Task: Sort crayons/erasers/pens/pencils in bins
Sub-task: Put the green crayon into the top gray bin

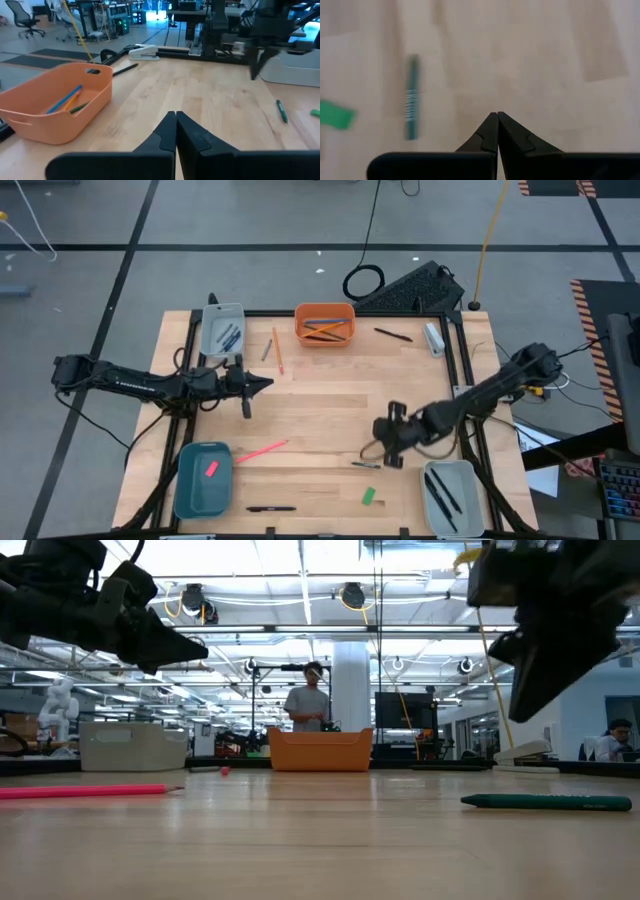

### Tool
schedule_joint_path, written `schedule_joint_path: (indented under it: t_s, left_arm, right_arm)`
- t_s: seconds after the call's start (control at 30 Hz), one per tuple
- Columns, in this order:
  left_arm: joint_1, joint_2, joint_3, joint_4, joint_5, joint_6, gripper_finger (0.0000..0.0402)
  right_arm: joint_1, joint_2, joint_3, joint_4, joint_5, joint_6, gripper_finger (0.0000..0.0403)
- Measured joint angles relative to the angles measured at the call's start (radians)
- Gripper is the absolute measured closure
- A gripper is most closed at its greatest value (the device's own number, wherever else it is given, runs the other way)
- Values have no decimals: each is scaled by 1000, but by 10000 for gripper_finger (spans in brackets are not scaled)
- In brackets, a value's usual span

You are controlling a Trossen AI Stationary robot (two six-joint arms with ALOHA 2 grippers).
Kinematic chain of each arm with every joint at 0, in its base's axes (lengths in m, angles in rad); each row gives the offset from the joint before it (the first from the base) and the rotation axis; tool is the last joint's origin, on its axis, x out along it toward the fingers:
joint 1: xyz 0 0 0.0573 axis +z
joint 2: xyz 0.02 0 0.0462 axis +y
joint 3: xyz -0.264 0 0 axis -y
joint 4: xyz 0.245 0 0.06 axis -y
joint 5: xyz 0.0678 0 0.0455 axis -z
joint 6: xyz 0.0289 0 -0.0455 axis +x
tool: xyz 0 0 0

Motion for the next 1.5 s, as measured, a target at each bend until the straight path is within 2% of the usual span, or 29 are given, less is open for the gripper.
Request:
schedule_joint_path:
  t_s: [0.2,0.33,0.5,0.67,0.93,1.2,1.37,1.5]
  left_arm:
    - [0,2,0,-53,35,-19,382]
    - [0,1,0,-39,34,-14,375]
    - [0,1,0,-1,34,19,385]
    - [2,1,0,17,31,43,398]
    - [2,1,0,20,14,36,380]
    - [2,1,0,16,14,12,398]
    - [1,1,0,10,17,-46,385]
    - [0,1,0,-8,49,-121,376]
  right_arm:
    - [85,106,75,2,0,87,384]
    - [127,125,77,26,-2,152,334]
    - [172,139,77,84,-3,210,265]
    - [194,209,78,104,-3,245,245]
    - [195,293,78,107,1,259,266]
    - [191,322,82,85,22,222,328]
    - [166,321,80,54,23,218,363]
    - [145,321,79,53,11,200,377]
